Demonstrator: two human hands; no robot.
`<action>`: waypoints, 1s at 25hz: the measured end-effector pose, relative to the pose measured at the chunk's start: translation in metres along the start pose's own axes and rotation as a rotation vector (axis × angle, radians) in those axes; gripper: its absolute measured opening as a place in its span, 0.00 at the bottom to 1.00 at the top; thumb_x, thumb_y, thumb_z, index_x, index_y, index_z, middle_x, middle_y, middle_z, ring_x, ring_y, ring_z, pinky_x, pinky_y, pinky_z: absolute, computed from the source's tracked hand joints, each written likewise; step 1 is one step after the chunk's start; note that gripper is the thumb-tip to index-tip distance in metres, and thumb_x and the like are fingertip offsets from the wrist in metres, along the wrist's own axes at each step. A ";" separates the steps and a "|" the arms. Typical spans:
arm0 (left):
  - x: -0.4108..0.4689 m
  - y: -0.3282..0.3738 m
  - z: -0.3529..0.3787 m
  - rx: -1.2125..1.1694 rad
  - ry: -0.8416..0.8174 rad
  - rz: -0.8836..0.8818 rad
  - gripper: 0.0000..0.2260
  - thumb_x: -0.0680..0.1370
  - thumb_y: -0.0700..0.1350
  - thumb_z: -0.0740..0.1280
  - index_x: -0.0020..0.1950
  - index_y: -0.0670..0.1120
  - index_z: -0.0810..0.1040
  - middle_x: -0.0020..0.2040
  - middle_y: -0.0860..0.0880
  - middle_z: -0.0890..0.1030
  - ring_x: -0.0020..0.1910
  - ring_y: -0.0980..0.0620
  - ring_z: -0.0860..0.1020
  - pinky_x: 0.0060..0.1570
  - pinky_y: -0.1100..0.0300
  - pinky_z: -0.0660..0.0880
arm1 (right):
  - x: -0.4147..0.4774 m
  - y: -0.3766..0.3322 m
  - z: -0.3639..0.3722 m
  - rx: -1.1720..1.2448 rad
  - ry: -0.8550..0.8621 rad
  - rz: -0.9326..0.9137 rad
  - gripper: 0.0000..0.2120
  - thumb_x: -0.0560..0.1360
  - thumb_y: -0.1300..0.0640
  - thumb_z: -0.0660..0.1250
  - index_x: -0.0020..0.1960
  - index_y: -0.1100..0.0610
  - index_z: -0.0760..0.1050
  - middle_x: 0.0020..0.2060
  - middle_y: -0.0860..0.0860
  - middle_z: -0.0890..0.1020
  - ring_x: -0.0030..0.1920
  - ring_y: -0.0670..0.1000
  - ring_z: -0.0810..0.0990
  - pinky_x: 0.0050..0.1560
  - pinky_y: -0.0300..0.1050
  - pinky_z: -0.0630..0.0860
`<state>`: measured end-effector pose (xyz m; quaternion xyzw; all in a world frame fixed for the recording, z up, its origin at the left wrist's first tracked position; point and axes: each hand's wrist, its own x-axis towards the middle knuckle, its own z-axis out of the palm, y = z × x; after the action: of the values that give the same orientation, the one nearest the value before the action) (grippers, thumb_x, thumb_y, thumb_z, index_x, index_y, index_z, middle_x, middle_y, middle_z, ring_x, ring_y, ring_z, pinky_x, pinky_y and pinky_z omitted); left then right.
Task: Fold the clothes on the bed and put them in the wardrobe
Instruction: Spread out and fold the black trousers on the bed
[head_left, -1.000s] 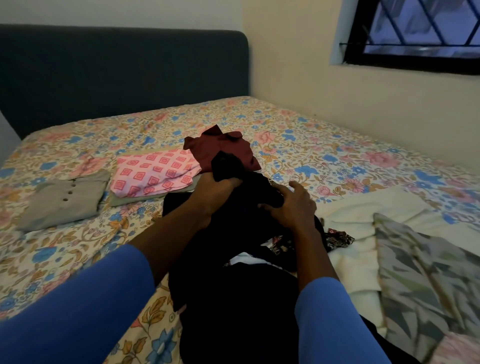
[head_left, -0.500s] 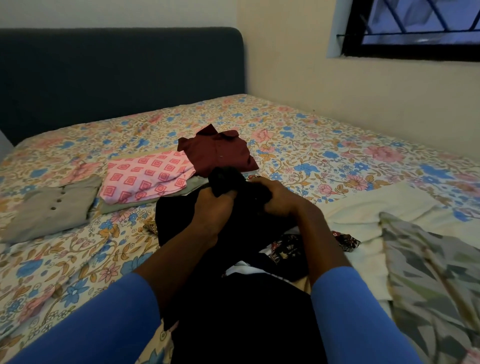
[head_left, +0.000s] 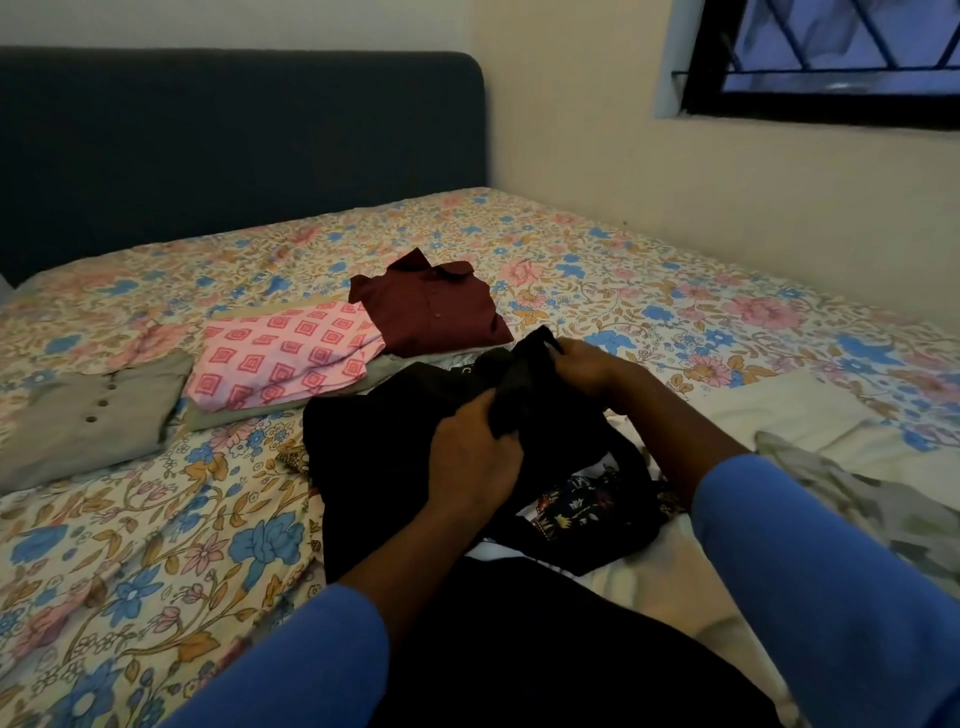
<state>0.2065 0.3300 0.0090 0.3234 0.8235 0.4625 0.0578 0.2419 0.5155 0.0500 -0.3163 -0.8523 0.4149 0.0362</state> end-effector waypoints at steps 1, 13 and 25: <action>-0.004 -0.002 0.007 0.045 -0.022 0.049 0.08 0.79 0.42 0.67 0.57 0.49 0.82 0.47 0.48 0.84 0.49 0.45 0.83 0.51 0.52 0.78 | -0.003 -0.003 0.001 0.033 -0.038 0.054 0.24 0.88 0.44 0.50 0.72 0.59 0.70 0.64 0.60 0.77 0.60 0.59 0.77 0.59 0.52 0.72; -0.001 0.016 -0.055 -0.311 0.305 -0.206 0.15 0.75 0.44 0.76 0.61 0.46 0.80 0.54 0.44 0.85 0.55 0.43 0.83 0.53 0.54 0.78 | -0.082 -0.110 -0.006 0.755 -0.325 0.084 0.19 0.87 0.44 0.52 0.58 0.57 0.74 0.45 0.60 0.87 0.41 0.56 0.88 0.37 0.46 0.84; -0.092 0.029 -0.357 -0.744 0.025 -0.104 0.07 0.83 0.38 0.64 0.48 0.48 0.78 0.42 0.53 0.85 0.41 0.57 0.82 0.35 0.67 0.79 | -0.178 -0.196 0.078 0.661 -0.455 -0.507 0.46 0.63 0.54 0.85 0.77 0.50 0.69 0.69 0.54 0.79 0.67 0.58 0.80 0.69 0.59 0.75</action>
<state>0.1517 0.0275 0.2152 0.2326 0.6151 0.7304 0.1847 0.2591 0.2713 0.1783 0.0292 -0.7111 0.7009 0.0474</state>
